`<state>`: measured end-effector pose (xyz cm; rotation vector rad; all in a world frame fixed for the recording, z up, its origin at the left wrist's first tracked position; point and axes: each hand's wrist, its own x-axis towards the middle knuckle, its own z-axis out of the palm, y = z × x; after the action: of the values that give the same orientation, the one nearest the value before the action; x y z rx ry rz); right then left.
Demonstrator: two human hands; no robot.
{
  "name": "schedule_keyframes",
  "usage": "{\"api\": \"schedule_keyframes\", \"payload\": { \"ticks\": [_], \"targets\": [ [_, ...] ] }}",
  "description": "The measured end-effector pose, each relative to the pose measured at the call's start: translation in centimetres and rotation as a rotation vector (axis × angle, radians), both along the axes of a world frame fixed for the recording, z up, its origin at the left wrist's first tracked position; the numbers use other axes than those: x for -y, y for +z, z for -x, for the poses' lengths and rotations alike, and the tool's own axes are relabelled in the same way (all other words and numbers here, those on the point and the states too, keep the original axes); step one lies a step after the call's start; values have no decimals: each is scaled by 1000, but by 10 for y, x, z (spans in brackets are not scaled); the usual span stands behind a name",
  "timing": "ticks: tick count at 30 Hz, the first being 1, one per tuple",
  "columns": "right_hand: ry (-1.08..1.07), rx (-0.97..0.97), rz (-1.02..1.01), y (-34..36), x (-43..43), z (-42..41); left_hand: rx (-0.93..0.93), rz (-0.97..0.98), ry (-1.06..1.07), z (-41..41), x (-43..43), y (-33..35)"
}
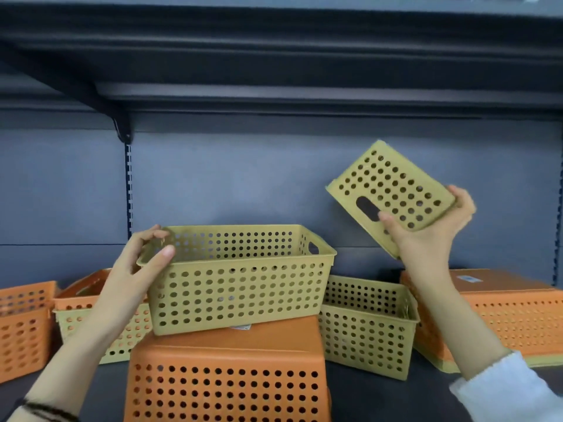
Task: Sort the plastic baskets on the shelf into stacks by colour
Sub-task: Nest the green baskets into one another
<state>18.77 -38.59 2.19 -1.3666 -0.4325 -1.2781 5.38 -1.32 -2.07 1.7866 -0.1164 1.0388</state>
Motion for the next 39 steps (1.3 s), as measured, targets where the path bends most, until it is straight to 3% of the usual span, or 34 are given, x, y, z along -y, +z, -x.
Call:
{"api": "schedule_keyframes", "payload": {
  "ticks": [8,14,19,22,24,29,31,35,39],
  "targets": [
    [671,55,-228,45,-43,28,-1,-28,-28,2,-1,7],
    [1117,-224,-388,43,-71,39,39,46,-59,7,-3,40],
    [1478,-502,-395,43,-81,39,-51,-78,-36,-2,-8,65],
    [1508,-541,-361,42,-89,41,-53,-91,-78,-12,-7,71],
    [1453,-543,-304,43,-95,44,43,-12,-123,-18,-7,72],
    [904,-311,-111,42,-107,37,131,141,-162,-20,-8,75],
    [794,-207,-92,46,-111,35,122,181,-170,-18,-11,79],
    [748,-88,-56,52,-114,31,161,236,-343,-15,-11,81],
    [798,-189,76,44,-116,20,136,146,-322,-13,-8,75]
  ]
}}
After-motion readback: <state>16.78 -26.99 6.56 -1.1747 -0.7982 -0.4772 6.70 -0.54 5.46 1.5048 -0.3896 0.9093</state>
